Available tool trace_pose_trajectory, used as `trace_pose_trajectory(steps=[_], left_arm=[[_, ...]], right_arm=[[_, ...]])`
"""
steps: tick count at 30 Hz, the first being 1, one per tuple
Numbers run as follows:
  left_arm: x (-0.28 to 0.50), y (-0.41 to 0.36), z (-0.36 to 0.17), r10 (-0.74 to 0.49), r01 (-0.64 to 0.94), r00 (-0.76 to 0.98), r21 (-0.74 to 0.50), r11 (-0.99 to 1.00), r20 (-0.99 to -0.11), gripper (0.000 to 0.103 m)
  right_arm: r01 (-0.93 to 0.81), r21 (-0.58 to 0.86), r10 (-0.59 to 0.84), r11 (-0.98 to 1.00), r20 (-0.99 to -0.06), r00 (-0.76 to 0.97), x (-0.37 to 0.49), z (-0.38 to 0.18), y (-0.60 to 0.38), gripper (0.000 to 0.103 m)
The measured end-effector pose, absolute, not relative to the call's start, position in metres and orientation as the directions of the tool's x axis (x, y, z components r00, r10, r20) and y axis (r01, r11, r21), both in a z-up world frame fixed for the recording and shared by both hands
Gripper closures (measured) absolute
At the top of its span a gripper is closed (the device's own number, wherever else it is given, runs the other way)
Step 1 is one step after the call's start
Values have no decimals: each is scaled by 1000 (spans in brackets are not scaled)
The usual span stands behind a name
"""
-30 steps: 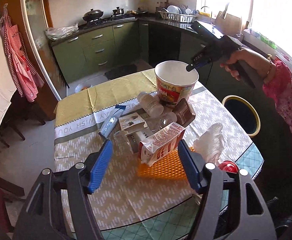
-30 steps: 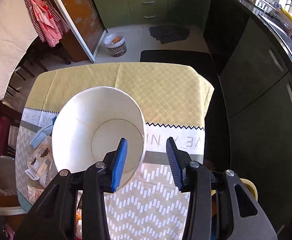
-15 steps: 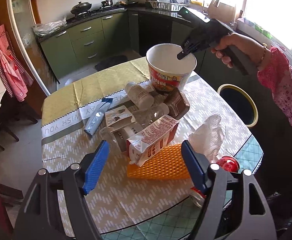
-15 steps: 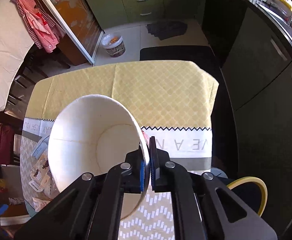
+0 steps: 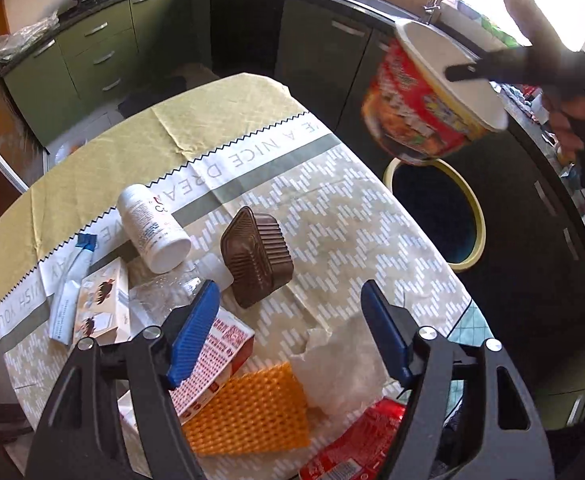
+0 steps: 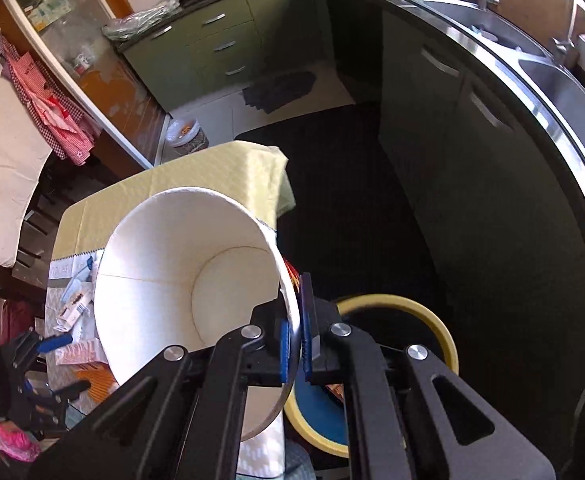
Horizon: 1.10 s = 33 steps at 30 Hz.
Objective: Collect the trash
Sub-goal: 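Drop the paper bowl into the bin while the left gripper grasps the brown tray, then carry the brown plastic tray over the bin and release it with the left gripper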
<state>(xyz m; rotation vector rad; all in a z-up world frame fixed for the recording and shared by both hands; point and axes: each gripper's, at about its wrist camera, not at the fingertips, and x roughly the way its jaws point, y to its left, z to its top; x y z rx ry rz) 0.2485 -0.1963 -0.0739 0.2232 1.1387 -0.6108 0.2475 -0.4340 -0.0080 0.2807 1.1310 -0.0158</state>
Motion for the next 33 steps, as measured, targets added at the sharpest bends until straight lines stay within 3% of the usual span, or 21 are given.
trace_pose_trajectory(steps=[4, 9, 12, 14, 15, 19, 20, 21, 33], left_arm=[[270, -205, -95, -343, 528, 212, -188, 828, -915, 48], [281, -215, -110, -333, 514, 176, -202, 834, -926, 53], [284, -219, -118, -320, 508, 153, -203, 837, -935, 69], [285, -220, -123, -313, 505, 136, -206, 838, -940, 86], [285, -220, -125, -311, 504, 129, -207, 838, -942, 88], [281, -220, -124, -307, 508, 131, -202, 837, -943, 90], [280, -219, -123, -305, 507, 137, -197, 839, -943, 92], [280, -219, -121, -302, 511, 144, -190, 838, -942, 93], [255, -259, -66, -394, 617, 151, -225, 754, -906, 96]], right_arm=[[209, 234, 133, 950, -903, 408, 205, -34, -475, 96], [284, 223, 105, 933, -920, 377, 173, -78, -512, 96], [321, 216, 96, 922, -932, 349, 165, -110, -526, 96], [340, 215, 98, 916, -939, 330, 164, -129, -531, 96], [348, 213, 97, 913, -942, 321, 165, -137, -534, 96], [363, 212, 107, 908, -952, 288, 169, -164, -541, 87], [370, 218, 110, 903, -951, 290, 169, -166, -543, 72], [374, 213, 102, 903, -950, 294, 170, -166, -545, 67], [353, 262, 51, 898, -859, 509, 83, -98, -543, 62]])
